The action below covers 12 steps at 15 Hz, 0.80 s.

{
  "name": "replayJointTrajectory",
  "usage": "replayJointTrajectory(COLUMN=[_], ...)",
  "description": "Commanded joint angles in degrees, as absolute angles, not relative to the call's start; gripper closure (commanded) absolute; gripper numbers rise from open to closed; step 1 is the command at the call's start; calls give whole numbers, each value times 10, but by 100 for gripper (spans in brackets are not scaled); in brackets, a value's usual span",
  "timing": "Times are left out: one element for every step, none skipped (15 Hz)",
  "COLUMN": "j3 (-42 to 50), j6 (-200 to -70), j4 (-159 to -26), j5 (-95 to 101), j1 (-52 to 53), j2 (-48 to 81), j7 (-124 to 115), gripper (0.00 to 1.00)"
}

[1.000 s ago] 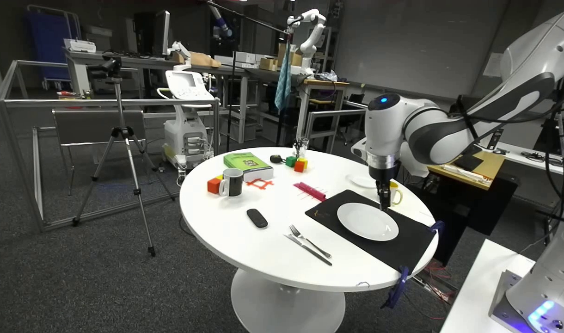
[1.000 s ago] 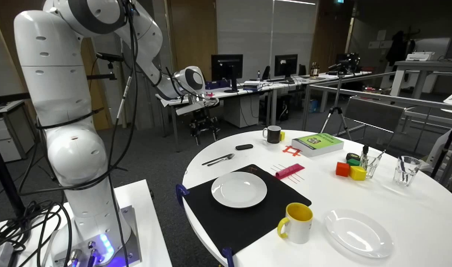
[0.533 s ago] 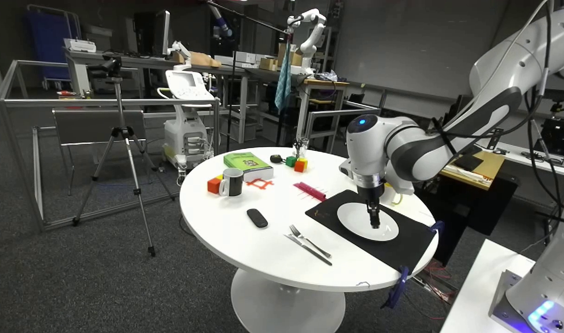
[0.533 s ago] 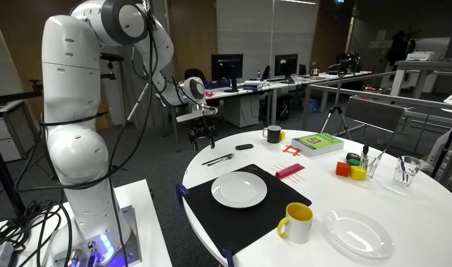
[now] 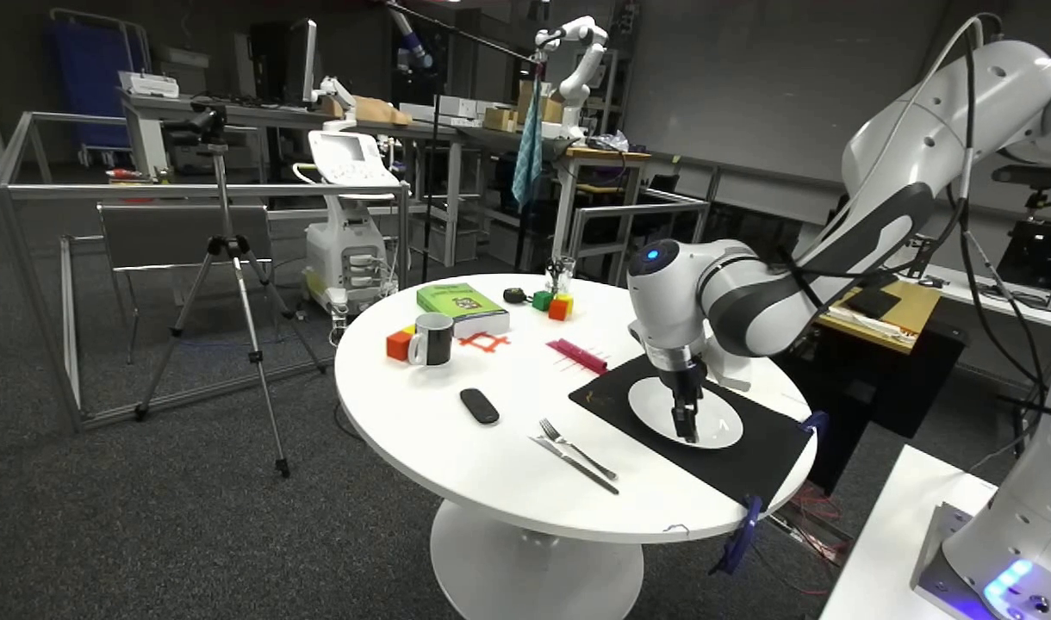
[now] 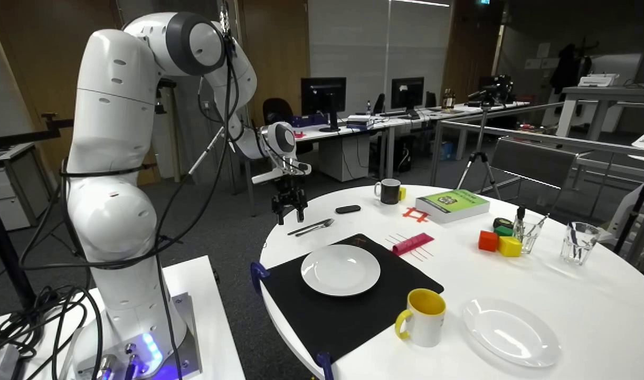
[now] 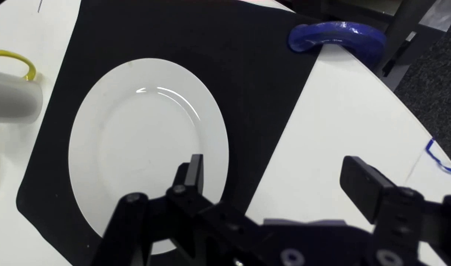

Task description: Move the plate to the left

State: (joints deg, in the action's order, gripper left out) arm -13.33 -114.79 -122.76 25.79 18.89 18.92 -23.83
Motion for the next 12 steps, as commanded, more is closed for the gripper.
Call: replayJointTrajectory(j3=[-113, -111, -108, -105, -102, -100, -105, -103, -102, -102, -101, -101], j6=[-1110, -1107, -1104, -1101, -1106, -1110, -1127, -1126, -1126, -1126, -1126, -1126], j4=[-1213, -1213, -1212, -1212, -1215, -1218, -1226, -1226, -1226, -1226, -1226, -1226], j5=[254, 253, 254, 257, 256, 257, 255, 255, 255, 255, 255, 255], j1=[208, 209, 212, 214, 214, 214, 210, 210, 210, 209, 209, 209], j2=[201, 202, 207, 210, 207, 203, 205, 205, 205, 205, 205, 205], j7=[-291, -301, -311, -322, -333, -344, -321, -328, -330, -330, -330, -330], gripper=[0, 0, 0, 0, 0, 0, 0, 0, 0, 0, 0, 0])
